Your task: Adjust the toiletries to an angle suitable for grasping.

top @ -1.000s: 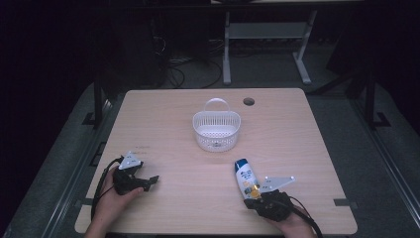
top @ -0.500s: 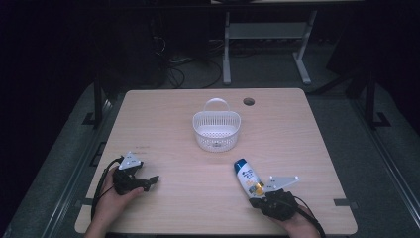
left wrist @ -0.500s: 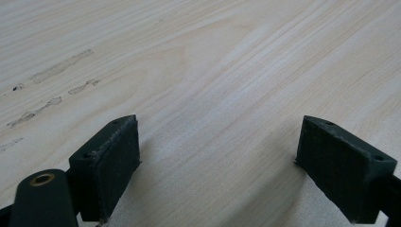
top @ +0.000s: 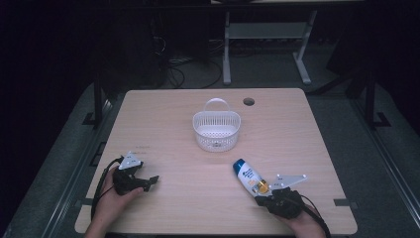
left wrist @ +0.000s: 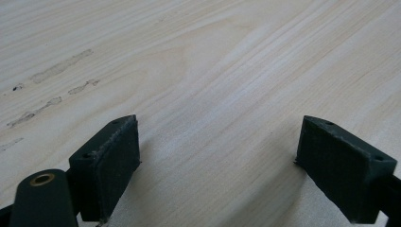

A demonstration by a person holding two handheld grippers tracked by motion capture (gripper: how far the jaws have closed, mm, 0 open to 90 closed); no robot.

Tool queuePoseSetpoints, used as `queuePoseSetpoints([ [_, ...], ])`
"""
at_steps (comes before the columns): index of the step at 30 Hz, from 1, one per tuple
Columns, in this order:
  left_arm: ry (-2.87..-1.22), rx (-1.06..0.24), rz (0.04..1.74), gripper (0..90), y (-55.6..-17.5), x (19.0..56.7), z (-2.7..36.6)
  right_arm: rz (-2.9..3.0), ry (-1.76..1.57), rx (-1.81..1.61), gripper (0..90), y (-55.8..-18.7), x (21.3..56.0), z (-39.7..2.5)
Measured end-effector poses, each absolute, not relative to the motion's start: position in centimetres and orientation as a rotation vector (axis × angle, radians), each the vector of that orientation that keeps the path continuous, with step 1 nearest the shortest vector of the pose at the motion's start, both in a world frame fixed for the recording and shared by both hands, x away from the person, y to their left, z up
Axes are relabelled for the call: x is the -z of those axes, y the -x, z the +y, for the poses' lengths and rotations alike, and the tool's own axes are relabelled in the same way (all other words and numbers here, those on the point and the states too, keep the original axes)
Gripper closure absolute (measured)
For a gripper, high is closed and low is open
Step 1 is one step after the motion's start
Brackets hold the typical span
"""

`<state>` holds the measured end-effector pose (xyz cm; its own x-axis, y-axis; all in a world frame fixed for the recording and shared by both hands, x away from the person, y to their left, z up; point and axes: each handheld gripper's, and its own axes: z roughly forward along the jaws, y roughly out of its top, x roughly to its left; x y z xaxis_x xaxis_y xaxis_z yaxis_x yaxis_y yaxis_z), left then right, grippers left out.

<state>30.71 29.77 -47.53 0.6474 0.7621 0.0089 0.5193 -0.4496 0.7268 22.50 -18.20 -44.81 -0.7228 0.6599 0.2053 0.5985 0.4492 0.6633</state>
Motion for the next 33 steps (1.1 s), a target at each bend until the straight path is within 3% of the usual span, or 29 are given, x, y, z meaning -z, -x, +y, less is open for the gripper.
queuePoseSetpoints([
  [12,-2.153,-0.438,0.991,13.7,-30.7,47.5,29.8,2.580,-1.177,-1.207,62.0,-22.9,43.5,-18.7],
  [27,-2.153,-0.438,0.991,13.7,-30.7,47.5,29.8,2.518,-1.200,-1.153,49.9,-24.6,41.9,-19.1],
  [33,-2.152,-0.438,0.991,13.7,-30.7,47.5,29.8,2.514,-1.274,-1.110,38.3,-25.8,42.1,-18.9],
])
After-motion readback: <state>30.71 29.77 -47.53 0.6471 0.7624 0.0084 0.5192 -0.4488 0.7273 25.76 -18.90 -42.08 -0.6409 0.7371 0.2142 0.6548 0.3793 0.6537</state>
